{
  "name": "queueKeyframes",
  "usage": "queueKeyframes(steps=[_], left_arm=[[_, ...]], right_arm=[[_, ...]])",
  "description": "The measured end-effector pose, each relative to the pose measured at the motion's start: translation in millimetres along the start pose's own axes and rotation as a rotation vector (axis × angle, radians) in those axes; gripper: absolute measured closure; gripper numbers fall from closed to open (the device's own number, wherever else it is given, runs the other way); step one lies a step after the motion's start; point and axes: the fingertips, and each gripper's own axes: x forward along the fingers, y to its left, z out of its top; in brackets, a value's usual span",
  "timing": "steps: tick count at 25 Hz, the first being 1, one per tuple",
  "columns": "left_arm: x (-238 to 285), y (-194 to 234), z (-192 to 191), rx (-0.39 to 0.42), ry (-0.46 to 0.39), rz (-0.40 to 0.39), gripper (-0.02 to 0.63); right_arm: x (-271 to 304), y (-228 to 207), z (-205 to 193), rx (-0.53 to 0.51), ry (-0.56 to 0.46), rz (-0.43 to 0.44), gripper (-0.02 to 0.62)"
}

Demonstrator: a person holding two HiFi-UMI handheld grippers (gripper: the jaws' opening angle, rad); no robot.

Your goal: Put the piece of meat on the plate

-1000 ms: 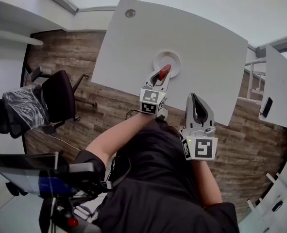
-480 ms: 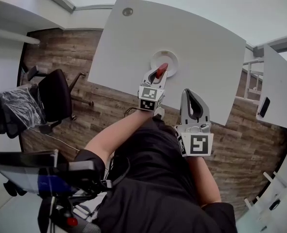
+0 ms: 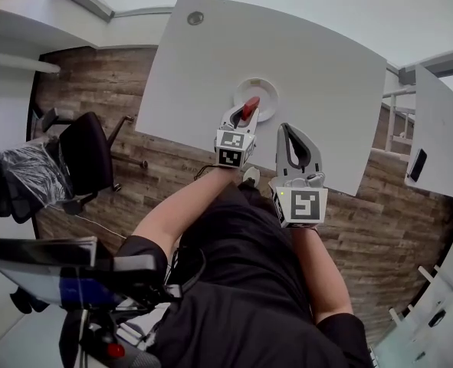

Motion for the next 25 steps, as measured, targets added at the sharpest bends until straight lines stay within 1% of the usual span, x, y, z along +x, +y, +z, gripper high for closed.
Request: queueKeyframes(steps=[5,9,12,17,20,25], left_arm=[[13.8,-1.5,-4.4,-0.001,0.014,-0.021,0.509],[21.3,-0.3,-14.1,0.0,0.037,-0.018,0.509],[26.9,0.9,-20.1,-0.016,0.055,-0.02,0.509],[31.1,21.5,-37.3,-0.027,0.098,-0.031,0.509],[35.9,20.9,-41.0,-0.016,0.116,-0.042,0.509],[38.0,16.5,-43.1,-0.052,0.118,-0.049,0.509]], right_arm=[[7.7,-7.3,-15.2,0.004,0.033,-0.006,0.589],[6.0,-8.2,-22.1,0.015,0.048,-0.013,0.589],[5.1,-10.1,-22.9,0.016,0.052,-0.018,0.589],[19.0,-6.7,-30.2,0.029,0.064,-0.034,0.589],[20.6,-13.2,-29.4,0.03,0.072,-0.044,0.589],[14.3,-15.8,-31.7,0.035,0.071,-0.061,0.589]])
